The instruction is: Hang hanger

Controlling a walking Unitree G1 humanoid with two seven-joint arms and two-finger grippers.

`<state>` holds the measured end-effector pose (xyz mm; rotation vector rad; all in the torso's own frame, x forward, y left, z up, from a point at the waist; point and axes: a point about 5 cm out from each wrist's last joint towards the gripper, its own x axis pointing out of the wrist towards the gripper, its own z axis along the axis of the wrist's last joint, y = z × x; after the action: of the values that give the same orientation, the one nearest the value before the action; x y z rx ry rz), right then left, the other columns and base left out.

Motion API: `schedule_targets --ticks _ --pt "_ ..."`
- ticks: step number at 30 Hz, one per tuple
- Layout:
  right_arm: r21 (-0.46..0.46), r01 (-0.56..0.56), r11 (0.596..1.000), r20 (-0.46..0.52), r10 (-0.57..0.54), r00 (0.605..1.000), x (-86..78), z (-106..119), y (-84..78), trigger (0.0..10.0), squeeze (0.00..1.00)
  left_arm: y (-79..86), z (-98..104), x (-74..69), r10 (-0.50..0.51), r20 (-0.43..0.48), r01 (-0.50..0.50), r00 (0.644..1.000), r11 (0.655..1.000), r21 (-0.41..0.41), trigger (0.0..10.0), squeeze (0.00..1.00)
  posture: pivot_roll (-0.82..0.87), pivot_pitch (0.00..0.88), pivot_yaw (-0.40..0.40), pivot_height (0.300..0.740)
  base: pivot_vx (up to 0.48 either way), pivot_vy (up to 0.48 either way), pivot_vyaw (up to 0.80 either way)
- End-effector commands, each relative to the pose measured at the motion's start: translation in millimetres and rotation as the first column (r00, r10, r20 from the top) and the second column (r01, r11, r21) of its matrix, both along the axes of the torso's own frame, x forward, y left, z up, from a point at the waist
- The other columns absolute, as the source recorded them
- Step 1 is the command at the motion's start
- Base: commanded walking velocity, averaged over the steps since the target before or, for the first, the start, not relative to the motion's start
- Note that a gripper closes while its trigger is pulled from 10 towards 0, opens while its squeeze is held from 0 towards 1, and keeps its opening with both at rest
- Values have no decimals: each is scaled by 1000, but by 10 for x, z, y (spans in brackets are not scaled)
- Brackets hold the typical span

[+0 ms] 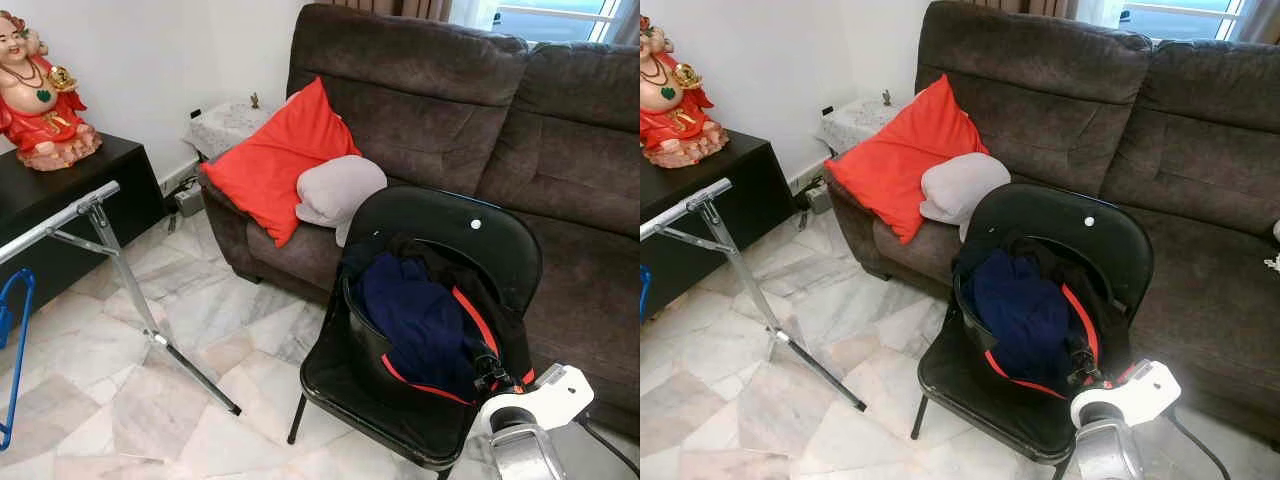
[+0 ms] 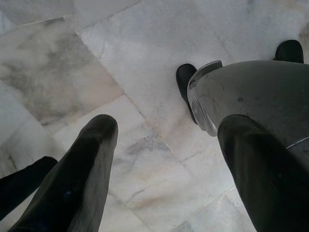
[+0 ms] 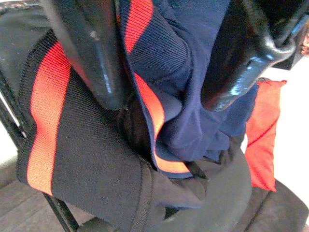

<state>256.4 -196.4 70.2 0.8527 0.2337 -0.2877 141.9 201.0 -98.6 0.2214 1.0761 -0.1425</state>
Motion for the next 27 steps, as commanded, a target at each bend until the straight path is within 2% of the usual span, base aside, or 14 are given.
schedule_targets --ticks 1,27 --pt "18 -6 1000 10 5 1000 37 13 53 0 0 -62 -43 -91 -20 -44 19 999 1000 -24 10000 0 0 62 26 740 0 0 0" --pt "16 -9 1000 13 9 1000 66 6 65 0 0 -63 -44 -93 -27 -50 26 998 999 -25 10000 0 1 62 27 740 0 0 0"
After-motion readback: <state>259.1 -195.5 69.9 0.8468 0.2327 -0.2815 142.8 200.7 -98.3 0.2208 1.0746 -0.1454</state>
